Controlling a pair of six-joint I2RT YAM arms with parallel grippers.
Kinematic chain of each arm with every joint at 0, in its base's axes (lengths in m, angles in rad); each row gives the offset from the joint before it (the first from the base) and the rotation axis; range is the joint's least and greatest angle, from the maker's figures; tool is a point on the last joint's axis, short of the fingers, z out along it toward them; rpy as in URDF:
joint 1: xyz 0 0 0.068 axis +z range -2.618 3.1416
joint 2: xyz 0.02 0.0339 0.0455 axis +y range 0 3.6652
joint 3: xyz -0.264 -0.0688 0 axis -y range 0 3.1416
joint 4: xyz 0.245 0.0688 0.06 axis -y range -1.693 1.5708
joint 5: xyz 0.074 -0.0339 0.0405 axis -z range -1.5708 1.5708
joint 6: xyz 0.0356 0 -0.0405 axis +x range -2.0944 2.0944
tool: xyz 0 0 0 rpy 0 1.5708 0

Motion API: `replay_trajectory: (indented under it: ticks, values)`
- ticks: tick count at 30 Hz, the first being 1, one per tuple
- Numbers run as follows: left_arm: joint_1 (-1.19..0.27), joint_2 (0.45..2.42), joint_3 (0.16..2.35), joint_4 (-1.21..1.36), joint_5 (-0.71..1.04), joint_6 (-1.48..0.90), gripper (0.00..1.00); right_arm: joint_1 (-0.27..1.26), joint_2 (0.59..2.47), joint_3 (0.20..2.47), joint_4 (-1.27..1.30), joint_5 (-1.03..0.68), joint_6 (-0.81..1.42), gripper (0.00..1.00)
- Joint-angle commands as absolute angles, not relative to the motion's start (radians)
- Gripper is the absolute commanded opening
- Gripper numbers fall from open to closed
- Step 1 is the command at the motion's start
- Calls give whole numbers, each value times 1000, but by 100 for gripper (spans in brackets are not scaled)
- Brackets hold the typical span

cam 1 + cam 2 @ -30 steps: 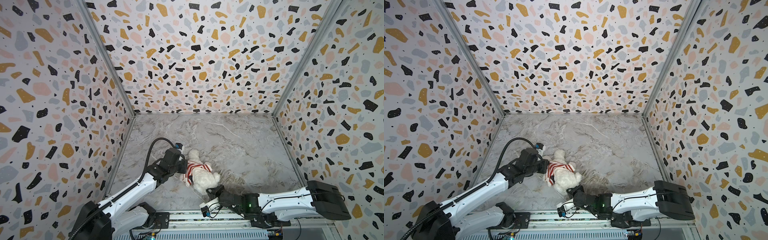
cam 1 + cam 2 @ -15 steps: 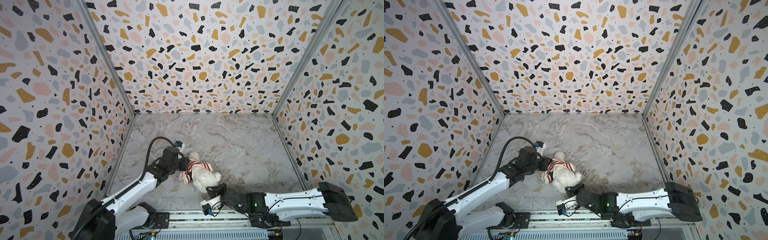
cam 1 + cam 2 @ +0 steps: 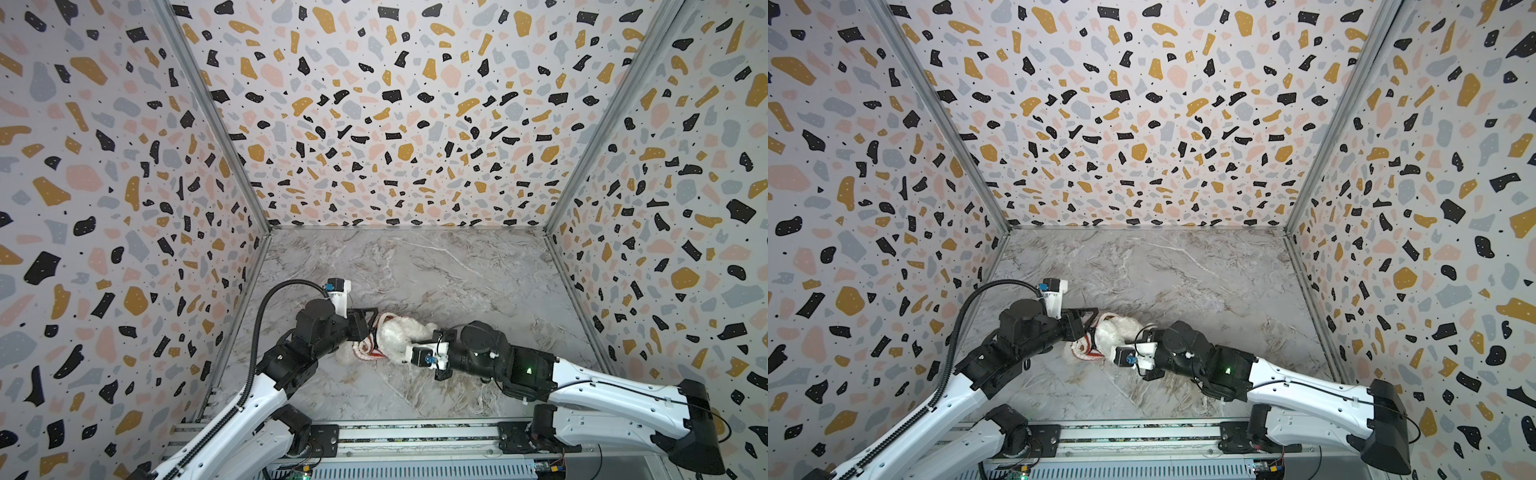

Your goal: Dress the teddy bear

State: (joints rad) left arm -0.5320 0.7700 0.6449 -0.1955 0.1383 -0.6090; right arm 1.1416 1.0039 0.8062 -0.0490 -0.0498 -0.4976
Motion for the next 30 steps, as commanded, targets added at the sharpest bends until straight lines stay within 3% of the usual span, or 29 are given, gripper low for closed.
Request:
replay_trajectory:
  ticks: [1,6,10,15,24,30]
  values:
    - [-526,743,698,-216,64,-646,53,1033,996,882,-123,-267,-354,0]
    - [-526,705,703,-234,95,-694,50,890,995,905,-168,-387,-324,0]
    - [-526,655,685,-246,129,-735,46,885,934,836,-90,-359,-391,0]
    - [-526,641,617,-197,209,-801,33,879,900,787,-22,-327,-432,0]
    - [-526,582,547,-226,281,-805,30,877,926,775,-9,-258,-435,0]
    - [-526,593,509,-171,309,-836,23,877,918,755,14,-238,-429,0]
